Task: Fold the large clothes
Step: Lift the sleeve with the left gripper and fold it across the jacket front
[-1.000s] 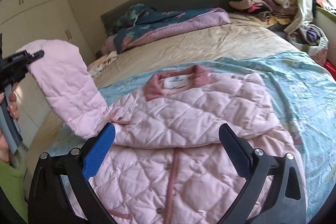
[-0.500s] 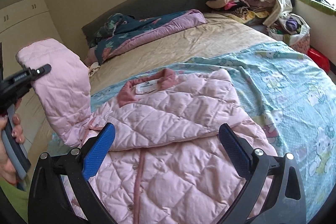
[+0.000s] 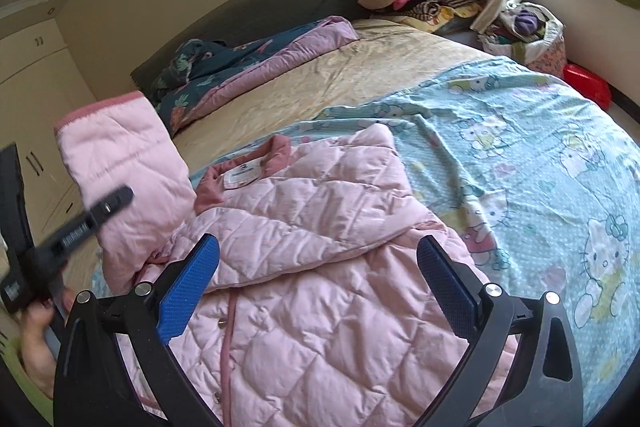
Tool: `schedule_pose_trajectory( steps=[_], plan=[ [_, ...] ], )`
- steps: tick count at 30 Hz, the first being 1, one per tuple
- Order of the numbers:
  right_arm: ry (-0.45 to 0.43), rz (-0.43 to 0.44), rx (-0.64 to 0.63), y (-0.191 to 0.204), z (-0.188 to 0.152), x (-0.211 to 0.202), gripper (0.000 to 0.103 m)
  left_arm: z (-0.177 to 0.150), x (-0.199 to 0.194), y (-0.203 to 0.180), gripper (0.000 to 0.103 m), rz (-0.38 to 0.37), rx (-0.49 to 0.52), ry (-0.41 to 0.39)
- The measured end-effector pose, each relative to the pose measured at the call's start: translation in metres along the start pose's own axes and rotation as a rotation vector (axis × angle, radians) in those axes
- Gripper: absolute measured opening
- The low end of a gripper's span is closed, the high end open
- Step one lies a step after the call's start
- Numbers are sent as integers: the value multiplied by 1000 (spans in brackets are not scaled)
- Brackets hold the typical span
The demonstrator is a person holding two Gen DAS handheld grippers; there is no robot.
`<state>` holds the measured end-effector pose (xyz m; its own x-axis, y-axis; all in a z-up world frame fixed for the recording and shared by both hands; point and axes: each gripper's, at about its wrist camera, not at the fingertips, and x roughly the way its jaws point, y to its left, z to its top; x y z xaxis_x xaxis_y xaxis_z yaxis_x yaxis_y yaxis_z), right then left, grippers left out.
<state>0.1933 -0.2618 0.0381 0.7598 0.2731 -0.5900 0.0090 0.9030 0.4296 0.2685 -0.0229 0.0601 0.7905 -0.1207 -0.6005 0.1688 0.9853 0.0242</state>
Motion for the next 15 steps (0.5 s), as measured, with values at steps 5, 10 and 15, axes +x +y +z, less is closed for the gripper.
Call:
schedule_pose_trajectory(
  steps=[5, 10, 15],
  plan=[
    [3, -12, 25, -12, 0, 3, 98, -19, 21, -19, 9, 4, 73, 52],
    [8, -23, 50, -24, -1, 5, 98, -41, 43, -40, 12, 11, 165, 117],
    [12, -33, 71, -32, -2, 7, 98, -61, 58, -62, 17, 31, 267, 181]
  ],
)
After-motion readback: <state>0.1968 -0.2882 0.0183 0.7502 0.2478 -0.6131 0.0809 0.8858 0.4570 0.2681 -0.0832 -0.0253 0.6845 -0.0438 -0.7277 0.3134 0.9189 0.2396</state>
